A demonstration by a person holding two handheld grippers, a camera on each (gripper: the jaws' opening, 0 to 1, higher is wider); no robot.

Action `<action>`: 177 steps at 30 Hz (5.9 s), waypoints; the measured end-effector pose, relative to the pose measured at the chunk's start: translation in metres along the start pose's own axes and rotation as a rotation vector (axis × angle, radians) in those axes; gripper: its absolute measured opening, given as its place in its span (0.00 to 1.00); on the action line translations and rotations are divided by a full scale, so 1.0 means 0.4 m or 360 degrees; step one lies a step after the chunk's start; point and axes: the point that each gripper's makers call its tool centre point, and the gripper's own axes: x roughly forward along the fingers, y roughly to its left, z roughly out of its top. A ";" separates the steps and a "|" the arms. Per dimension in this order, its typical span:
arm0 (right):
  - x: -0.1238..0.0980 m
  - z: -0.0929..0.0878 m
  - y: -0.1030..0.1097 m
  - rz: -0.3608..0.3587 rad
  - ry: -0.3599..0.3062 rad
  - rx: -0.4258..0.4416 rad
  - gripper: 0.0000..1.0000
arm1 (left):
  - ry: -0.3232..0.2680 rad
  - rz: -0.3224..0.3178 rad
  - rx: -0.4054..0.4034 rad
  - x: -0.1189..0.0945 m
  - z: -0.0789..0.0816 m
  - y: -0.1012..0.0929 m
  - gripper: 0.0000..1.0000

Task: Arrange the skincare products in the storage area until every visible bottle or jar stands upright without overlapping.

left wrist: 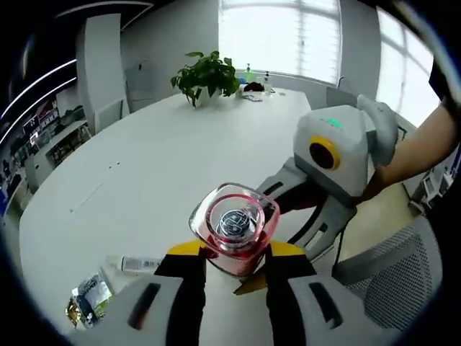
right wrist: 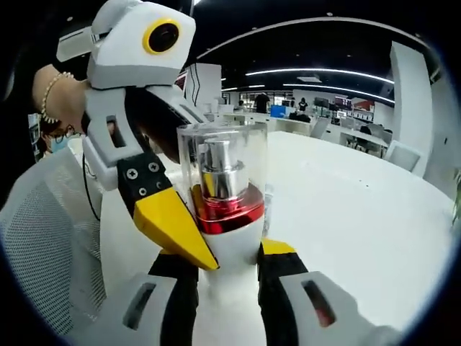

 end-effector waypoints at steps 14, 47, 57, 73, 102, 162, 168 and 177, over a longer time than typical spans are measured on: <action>0.033 0.013 -0.063 0.0083 -0.0030 -0.0013 0.31 | -0.0044 0.0016 0.0005 0.040 0.030 0.058 0.28; 0.034 0.020 -0.104 -0.0032 0.0013 0.0031 0.36 | -0.0100 0.0089 -0.0031 0.040 0.053 0.096 0.37; 0.012 0.026 -0.073 -0.0163 0.0050 0.0133 0.51 | -0.0114 0.0112 -0.0094 -0.032 0.014 0.099 0.46; -0.054 0.082 -0.006 -0.0439 0.0015 0.0279 0.78 | -0.0178 0.0332 -0.0267 -0.224 -0.087 0.153 0.67; -0.110 0.067 0.117 -0.0481 0.0051 0.0412 1.00 | -0.0171 0.0776 -0.0875 -0.562 -0.447 0.158 0.99; -0.114 0.041 0.102 -0.0546 0.0102 0.0414 0.96 | 0.0339 0.0740 -0.0966 -0.346 -0.518 0.441 0.65; -0.113 0.038 0.103 -0.0545 0.0110 0.0423 0.96 | 0.0415 0.0743 -0.0995 -0.334 -0.536 0.469 0.59; -0.115 0.034 0.096 -0.0561 0.0113 0.0441 0.95 | 0.0542 0.0769 -0.1012 -0.328 -0.564 0.510 0.47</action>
